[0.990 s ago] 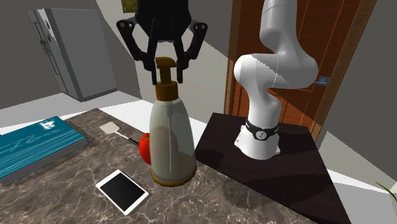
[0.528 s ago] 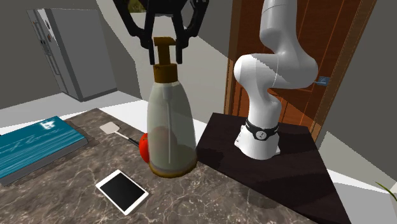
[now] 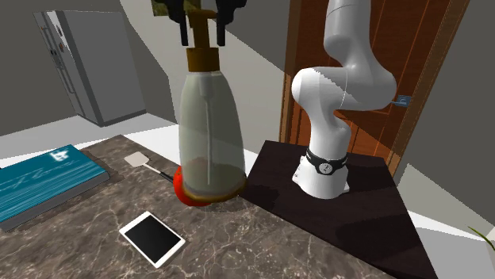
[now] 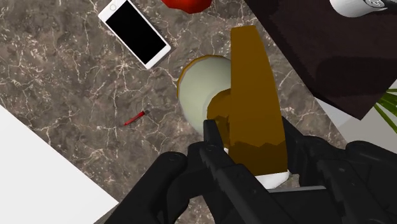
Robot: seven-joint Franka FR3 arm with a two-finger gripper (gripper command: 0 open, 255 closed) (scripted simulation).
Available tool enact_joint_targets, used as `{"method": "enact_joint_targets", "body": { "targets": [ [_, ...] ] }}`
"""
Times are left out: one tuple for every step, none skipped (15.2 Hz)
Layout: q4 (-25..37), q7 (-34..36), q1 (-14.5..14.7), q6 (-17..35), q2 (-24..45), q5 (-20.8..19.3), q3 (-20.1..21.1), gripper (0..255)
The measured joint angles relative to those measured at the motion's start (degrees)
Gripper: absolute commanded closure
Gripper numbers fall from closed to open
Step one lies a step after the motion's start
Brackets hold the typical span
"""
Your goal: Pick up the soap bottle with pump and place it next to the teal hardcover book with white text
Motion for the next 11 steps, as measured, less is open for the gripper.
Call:
{"method": "enact_joint_targets", "body": {
  "targets": [
    [0.70,-0.03,0.04,-0.66,0.06,0.08,0.15,255],
    [1.94,-0.23,0.12,-1.54,0.41,0.22,0.19,255],
    [2.83,-0.30,0.20,-2.16,0.69,0.35,0.27,255],
    [3.89,-0.44,0.27,-2.97,0.95,0.46,0.35,255],
    [4.88,-0.64,0.31,-3.70,1.19,0.53,0.36,255],
    [5.91,-0.81,0.37,-4.41,1.51,0.64,0.37,255],
    [7.11,-1.04,0.48,-5.06,2.05,0.79,0.30,255],
    [8.22,-1.26,0.54,-5.80,2.42,0.89,0.28,255],
    [9.07,-1.28,0.60,-6.45,2.64,1.00,0.39,255],
    [10.24,-1.41,0.70,-7.21,3.06,1.15,0.43,255],
    [11.34,-1.63,0.77,-7.89,3.48,1.25,0.39,255]
  ]
}}
